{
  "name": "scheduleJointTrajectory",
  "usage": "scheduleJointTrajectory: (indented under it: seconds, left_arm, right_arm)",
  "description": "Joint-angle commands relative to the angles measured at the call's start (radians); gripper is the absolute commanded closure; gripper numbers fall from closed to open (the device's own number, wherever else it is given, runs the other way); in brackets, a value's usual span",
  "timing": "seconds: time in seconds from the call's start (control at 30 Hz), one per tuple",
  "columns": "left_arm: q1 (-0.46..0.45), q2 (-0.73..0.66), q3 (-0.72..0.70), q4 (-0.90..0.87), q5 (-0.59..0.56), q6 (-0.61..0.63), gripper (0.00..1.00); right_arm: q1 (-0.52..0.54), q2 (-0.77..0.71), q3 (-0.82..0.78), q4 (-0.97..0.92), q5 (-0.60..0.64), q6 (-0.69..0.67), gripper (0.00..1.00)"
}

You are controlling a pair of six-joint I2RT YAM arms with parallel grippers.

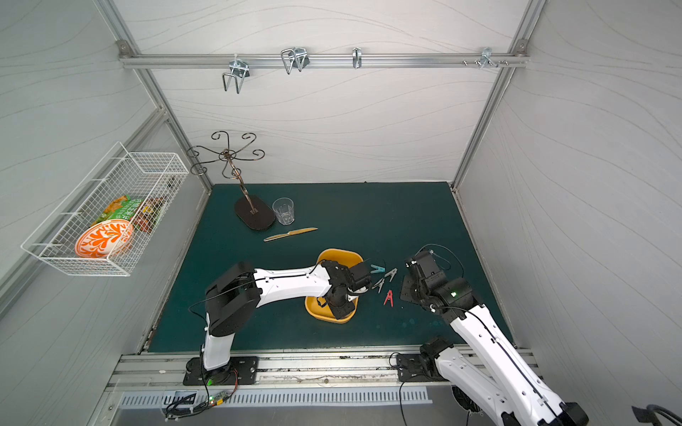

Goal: Take the clothespins out of the storage box
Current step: Pick up the clothespin from the storage box, then place the clothespin at the center of the board.

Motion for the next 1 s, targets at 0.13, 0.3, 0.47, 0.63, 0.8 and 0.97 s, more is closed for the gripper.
scheduleJointTrajectory:
  seconds: [0.13,0.3,0.47,0.63,0.8,0.97]
  left_arm:
    - [0.07,-0.006,0.144,-0.105,-0.006,-0.007,1.0]
    - [0.083,-0.006,0.275,-0.154,-0.004,0.004,1.0]
    - [0.084,0.007,0.403,-0.159,0.034,0.012,1.0]
    - [0.083,0.034,0.478,-0.097,0.108,0.022,1.0]
    - [0.081,0.086,0.504,-0.015,0.203,-0.002,1.0]
    - [0.075,0.127,0.516,0.063,0.238,-0.038,1.0]
  right_arm:
    - [-0.006,0.014,0.039,-0.022,0.013,-0.023,0.74]
    - [-0.007,0.025,0.032,-0.005,0.011,-0.024,0.75]
    - [-0.006,0.028,0.033,0.003,0.009,-0.025,0.75]
    - [-0.007,0.021,0.046,-0.007,0.028,-0.035,0.75]
    - [-0.006,-0.021,0.046,-0.023,0.053,-0.035,0.76]
    - [-0.006,-0.095,0.043,-0.062,0.102,-0.01,0.76]
